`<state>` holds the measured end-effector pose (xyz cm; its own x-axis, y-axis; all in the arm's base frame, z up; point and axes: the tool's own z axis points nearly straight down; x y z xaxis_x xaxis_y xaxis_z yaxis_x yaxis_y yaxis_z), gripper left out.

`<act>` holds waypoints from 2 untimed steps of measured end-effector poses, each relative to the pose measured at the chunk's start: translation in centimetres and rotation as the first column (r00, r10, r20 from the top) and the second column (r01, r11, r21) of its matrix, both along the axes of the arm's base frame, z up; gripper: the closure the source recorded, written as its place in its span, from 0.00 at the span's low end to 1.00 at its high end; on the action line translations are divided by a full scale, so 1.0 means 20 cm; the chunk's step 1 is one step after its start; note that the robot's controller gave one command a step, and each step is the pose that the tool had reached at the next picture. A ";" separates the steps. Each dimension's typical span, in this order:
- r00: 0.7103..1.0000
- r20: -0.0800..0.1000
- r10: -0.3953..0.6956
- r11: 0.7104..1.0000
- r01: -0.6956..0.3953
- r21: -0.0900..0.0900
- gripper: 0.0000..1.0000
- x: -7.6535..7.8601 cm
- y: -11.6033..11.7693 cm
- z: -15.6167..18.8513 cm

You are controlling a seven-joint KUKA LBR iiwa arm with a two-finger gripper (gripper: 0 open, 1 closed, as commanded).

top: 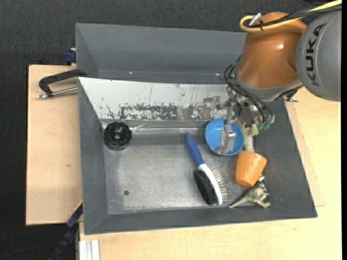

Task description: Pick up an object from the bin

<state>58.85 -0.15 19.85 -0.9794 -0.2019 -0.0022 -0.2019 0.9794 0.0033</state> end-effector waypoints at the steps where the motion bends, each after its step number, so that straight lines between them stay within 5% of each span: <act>1: 0.996 -0.009 -0.087 0.996 0.087 -0.003 0.00 -0.18 -0.19 -0.35; 2: 0.994 -0.005 -0.109 0.994 0.109 -0.004 0.00 -0.12 -0.44 -0.66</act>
Offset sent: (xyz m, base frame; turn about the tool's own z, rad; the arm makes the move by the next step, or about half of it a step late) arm -0.0336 -0.0361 -0.0663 0.0834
